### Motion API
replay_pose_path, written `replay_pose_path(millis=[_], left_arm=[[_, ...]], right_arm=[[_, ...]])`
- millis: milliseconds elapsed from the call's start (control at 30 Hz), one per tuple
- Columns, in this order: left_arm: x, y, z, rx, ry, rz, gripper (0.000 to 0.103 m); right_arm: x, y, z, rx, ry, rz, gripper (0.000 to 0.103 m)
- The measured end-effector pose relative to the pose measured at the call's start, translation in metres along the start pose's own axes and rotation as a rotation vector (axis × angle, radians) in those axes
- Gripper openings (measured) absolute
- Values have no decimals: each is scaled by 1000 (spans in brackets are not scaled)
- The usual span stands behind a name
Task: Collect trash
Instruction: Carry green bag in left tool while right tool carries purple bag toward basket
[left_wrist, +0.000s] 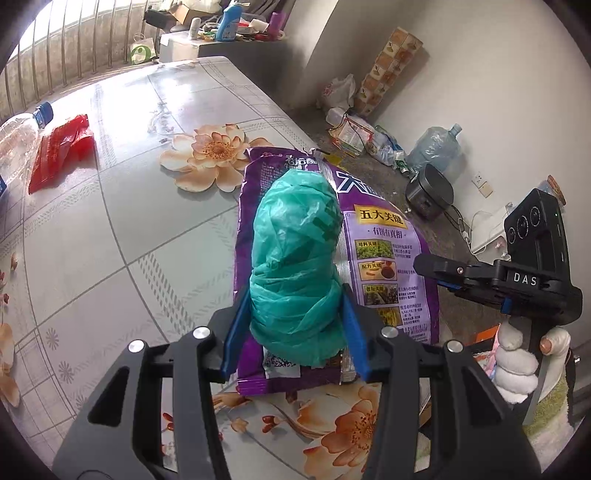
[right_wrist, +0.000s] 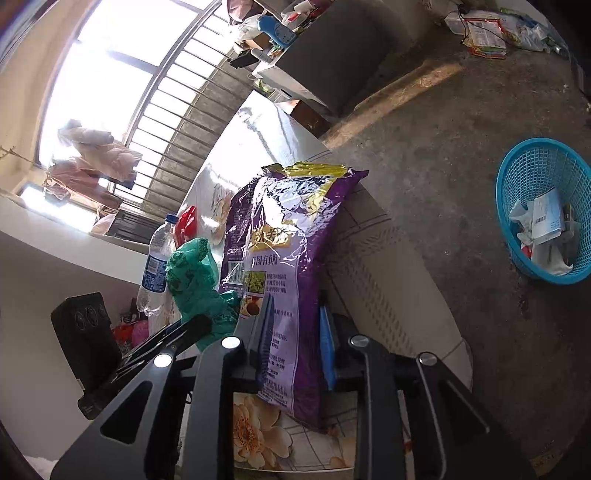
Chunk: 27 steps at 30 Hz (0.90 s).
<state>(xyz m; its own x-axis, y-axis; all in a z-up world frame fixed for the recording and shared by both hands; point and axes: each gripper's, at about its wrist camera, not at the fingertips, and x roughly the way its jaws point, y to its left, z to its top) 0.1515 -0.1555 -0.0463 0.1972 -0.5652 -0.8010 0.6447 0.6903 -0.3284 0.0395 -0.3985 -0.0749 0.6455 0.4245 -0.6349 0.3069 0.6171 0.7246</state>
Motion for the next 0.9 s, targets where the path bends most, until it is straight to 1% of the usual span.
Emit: replay_pose_path(millis=[167,433,667,900], left_arm=[[-3,-2,-7,4,-8,3,44],[-4,-5,-7,10,-13,6,44],[-6,-9,-9,23,-25,15,44],[-8,-11,-10,33,-36,26,44]], right_arm=[[6,-1,1,14,11,2,27],[7,4,3,2,4,-21,27],[7,5,4,18,-3,-36,14],[4,11,4,9,-16,-37,8]])
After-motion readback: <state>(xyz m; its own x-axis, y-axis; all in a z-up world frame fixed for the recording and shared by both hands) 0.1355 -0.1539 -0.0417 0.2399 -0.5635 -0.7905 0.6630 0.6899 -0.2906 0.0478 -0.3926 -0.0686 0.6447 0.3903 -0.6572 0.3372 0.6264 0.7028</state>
